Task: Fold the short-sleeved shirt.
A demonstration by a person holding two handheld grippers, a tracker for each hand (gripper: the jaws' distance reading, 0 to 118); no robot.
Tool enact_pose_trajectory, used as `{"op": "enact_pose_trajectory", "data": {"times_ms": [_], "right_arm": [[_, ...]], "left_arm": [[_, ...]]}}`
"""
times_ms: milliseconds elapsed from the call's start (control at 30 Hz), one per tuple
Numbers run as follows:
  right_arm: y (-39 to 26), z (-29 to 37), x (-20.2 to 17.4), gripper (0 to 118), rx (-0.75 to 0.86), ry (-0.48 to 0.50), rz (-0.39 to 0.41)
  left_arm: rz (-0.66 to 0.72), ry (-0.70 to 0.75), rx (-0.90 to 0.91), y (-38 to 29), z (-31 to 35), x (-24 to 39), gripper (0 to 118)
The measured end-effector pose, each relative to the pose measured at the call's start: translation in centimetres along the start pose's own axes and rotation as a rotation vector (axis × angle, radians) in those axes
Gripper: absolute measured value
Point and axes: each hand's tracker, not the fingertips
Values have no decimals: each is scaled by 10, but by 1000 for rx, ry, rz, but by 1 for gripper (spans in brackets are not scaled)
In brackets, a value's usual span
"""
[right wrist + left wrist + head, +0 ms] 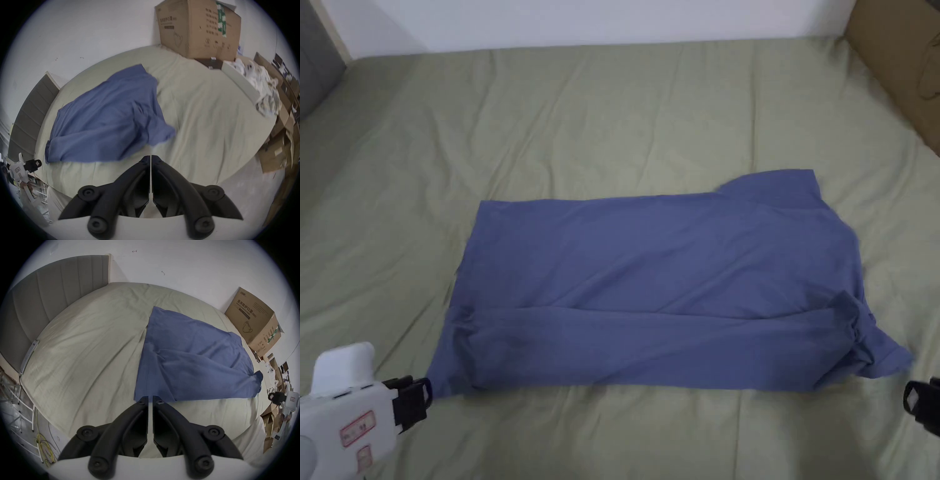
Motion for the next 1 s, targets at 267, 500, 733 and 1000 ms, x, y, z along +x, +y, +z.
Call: {"op": "enact_pose_trajectory", "data": {"times_ms": [267, 500, 733, 1000], "right_arm": [[-17, 0, 4, 2, -29, 26, -82], [3, -23, -1, 88, -37, 45, -68], [56, -96, 0, 85, -69, -5, -21], [54, -116, -13, 7, -121, 14, 16]], "left_arm": [[-5, 70, -63, 22, -62, 9, 73], [-118, 85, -105, 25, -69, 28, 9], [-69, 50, -122, 27, -57, 27, 9], [-53, 16, -110, 34, -38, 22, 8]]}}
